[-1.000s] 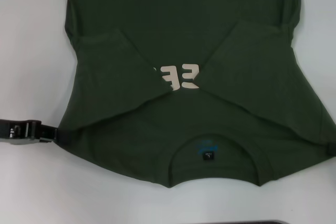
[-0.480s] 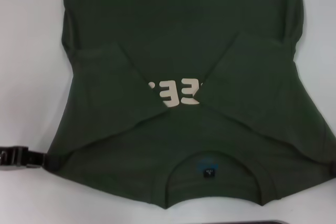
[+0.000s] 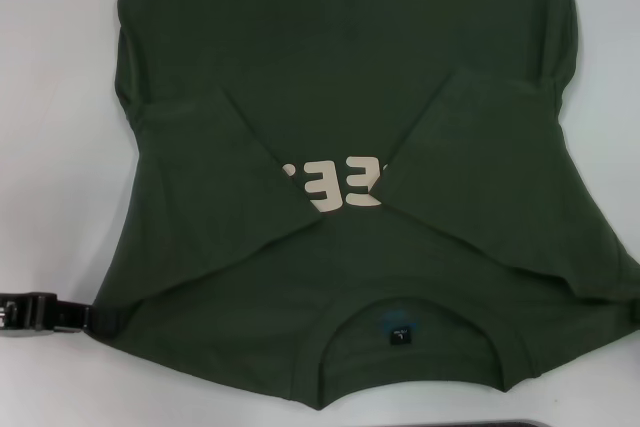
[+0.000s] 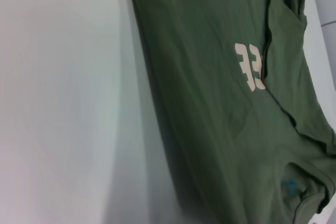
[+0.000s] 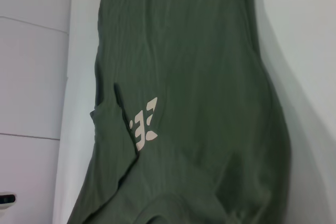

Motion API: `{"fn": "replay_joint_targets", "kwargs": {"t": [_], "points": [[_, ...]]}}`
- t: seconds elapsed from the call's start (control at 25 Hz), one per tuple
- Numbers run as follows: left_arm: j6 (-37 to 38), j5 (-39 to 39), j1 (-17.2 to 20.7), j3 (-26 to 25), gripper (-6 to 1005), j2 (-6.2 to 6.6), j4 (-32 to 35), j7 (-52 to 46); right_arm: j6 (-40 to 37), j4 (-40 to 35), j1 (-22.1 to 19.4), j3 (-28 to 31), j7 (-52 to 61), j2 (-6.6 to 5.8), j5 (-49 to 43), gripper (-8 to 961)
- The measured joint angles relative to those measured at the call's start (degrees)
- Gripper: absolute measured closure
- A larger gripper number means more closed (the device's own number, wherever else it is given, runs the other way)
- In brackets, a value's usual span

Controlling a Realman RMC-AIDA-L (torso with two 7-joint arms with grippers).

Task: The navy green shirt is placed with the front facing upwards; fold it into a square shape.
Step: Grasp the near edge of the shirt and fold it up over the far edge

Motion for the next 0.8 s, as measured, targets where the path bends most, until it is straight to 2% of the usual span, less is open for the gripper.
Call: {"fn": "replay_joint_targets", "kwargs": {"t": [0.16,0.44,0.8], "points": [[0.01,-0.60,-0.50,0.01,969,0.00,-0.33,0.16,0.01,0.00,0.36,0.00,0.00,-0.14,0.34,917],[2.97,-5.74,-3.25,-0.75,969,1.05,-2.94,2.07,-0.46,-0.06,1.94,1.01,0.00,-0.72,0.47,917],[3.29,-13.83,-7.89,-2.18,969,2.79,-5.32,2.47,-0.76,-0.18,7.56,2.50,1.23,-2.88,0.78,917]]}}
